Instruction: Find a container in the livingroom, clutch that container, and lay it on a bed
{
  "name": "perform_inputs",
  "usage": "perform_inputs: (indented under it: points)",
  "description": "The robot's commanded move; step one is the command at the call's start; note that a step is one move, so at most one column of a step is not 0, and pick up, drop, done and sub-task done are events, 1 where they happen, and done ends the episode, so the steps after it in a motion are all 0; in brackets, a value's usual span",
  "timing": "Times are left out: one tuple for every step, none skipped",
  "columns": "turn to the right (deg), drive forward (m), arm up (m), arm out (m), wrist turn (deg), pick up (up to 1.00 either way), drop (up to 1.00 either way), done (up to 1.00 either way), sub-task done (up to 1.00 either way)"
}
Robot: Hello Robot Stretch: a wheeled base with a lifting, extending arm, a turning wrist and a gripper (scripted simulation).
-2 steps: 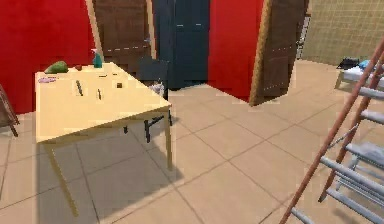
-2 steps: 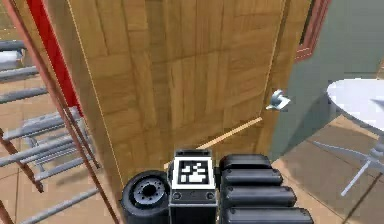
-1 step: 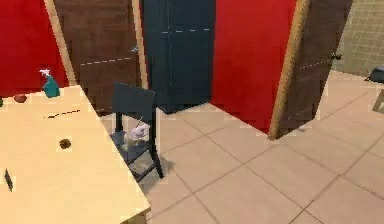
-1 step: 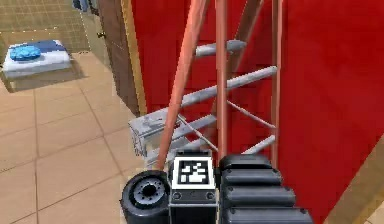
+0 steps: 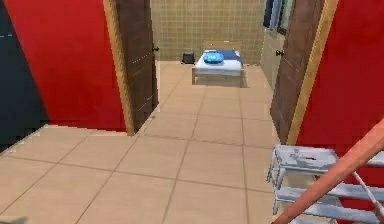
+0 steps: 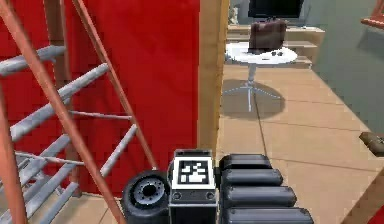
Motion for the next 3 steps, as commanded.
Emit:
perform_inputs:
  points:
    - [0.0, 1.0, 0.0, 0.0, 0.0, 0.0, 0.0, 0.0, 0.0]
    - [0.0, 1.0, 0.0, 0.0, 0.0, 0.0, 0.0, 0.0, 0.0]
    - [3.0, 0.0, 0.0, 0.0, 0.0, 0.0, 0.0, 0.0, 0.0]
